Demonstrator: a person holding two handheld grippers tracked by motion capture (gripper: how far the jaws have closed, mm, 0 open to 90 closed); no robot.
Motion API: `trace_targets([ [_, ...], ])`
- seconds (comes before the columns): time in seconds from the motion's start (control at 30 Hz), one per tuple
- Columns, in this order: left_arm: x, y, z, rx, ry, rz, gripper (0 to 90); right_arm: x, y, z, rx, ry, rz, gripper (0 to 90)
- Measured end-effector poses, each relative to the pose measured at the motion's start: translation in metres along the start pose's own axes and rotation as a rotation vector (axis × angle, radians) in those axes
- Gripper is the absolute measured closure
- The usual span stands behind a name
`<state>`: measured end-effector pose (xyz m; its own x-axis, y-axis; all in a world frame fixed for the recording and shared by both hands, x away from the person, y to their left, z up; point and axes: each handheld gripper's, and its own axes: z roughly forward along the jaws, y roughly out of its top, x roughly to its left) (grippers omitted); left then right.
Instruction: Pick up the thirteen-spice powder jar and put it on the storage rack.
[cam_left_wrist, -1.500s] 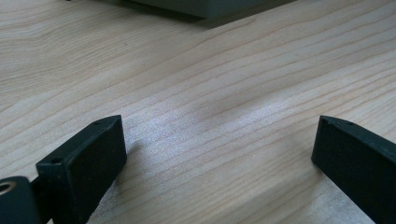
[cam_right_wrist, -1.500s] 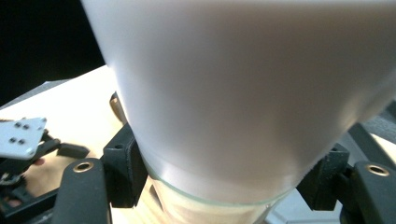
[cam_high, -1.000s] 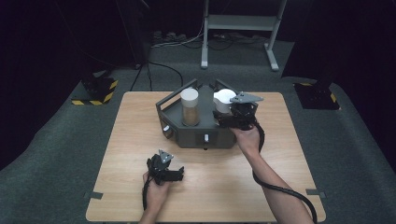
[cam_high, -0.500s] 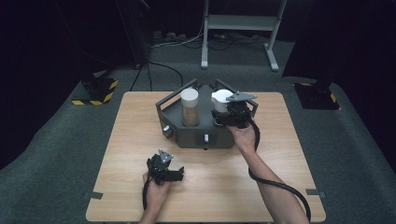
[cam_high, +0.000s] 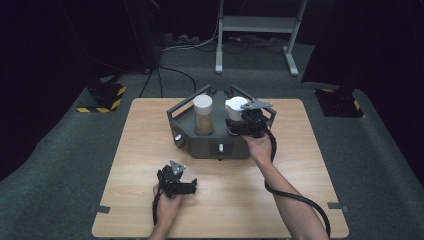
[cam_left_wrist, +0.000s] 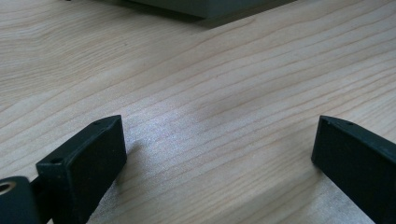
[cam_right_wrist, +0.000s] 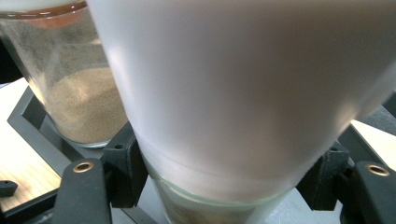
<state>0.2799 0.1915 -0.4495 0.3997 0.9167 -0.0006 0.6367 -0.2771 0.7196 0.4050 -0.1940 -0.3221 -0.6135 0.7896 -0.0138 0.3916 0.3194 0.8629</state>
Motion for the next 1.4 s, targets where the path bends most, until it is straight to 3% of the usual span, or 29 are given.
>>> trace_targets([
  [0.67,0.000,0.000,0.000,0.000,0.001,0.000,3.1,-0.001,-0.001,0.001,-0.003,0.001,0.005,29.8],
  [1.03,0.000,0.000,0.000,-0.001,0.002,0.000,3.1,-0.012,-0.009,-0.003,-0.011,0.040,0.046,12.0],
  [1.4,0.000,0.000,0.000,-0.001,0.002,0.000,3.1,-0.013,-0.017,-0.015,-0.017,0.035,0.044,10.7],
])
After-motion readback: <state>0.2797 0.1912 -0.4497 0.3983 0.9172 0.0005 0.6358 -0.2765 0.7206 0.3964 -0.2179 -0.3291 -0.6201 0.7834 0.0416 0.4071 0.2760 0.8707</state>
